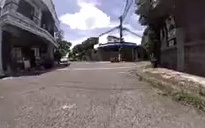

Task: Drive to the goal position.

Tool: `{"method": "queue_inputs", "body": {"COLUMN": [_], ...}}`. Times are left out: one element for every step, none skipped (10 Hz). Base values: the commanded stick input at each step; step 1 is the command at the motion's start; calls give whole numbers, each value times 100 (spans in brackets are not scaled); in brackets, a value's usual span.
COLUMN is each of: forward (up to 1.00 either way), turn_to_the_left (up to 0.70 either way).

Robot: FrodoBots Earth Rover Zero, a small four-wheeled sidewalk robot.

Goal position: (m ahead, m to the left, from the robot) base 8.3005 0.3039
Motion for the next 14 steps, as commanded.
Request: {"method": "queue_inputs", "body": {"forward": [85, 85, 85, 85, 85, 85, 85, 85, 85, 85, 85, 85, 85, 85], "turn_to_the_left": [0, 0, 0, 0, 0, 0, 0, 0, 0, 0, 0, 0, 0, 0]}}
